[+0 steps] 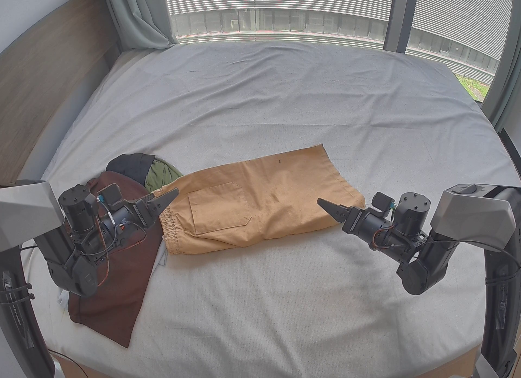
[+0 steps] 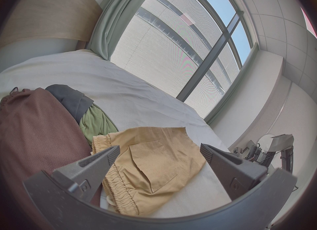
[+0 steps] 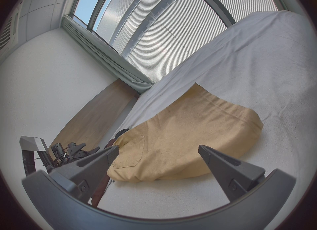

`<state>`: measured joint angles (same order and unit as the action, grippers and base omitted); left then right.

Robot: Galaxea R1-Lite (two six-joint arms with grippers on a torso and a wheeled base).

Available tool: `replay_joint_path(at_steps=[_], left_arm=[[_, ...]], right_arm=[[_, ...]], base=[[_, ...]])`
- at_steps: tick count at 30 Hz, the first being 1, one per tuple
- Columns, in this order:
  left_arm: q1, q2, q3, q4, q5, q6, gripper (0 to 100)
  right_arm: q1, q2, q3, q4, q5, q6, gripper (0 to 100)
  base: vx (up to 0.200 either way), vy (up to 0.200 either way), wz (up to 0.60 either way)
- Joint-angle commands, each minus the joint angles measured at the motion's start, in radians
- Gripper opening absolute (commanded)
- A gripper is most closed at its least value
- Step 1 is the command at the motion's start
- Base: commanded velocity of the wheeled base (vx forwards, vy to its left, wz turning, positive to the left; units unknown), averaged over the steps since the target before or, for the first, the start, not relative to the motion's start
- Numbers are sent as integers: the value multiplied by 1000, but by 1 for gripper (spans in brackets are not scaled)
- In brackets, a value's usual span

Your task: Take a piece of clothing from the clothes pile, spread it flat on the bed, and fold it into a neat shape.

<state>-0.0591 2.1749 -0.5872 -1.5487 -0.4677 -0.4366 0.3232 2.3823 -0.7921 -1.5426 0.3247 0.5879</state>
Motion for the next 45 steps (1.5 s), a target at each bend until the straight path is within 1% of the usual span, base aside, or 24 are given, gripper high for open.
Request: replay_joint_path(at_steps=[1,5,9,25,28,31,32,33,35,41,45], left_arm=[[-2,8,6,-1,3,24,100],[-2,20,6,-1,3,73,100],[-2,23,6,-1,1,76,100],[-1,17,-6,-2,4,78,100],[2,19,-8,-2,4,78,100],[4,19,-9,-2,4,78,100],[4,19,-9,-2,4,78,100],[5,20,-14,-2,4,78,100],[7,22,-16,-2,4,78,100],[7,20,-16,-2,4,76,100],[10,20,-16,-2,4,75,100]], right_arm=[[20,28,-1,-1,-16,-2,100],[27,32,4,-1,-16,10,100],[25,37,4,-1,-16,27,100],[27,115,-4,1,-16,44,100],[33,130,-18,1,-15,67,100],[43,138,-27,1,-15,110,100],[43,138,-27,1,-15,110,100],[54,140,-42,2,-15,142,100],[56,147,-62,10,-16,161,100],[57,207,-111,18,-18,164,100],[62,233,-147,50,-19,165,100]], base=[[0,0,0],[0,0,0],[0,0,0],[0,0,0],[0,0,0],[0,0,0],[0,0,0],[0,0,0],[0,0,0],[0,0,0],[0,0,0]])
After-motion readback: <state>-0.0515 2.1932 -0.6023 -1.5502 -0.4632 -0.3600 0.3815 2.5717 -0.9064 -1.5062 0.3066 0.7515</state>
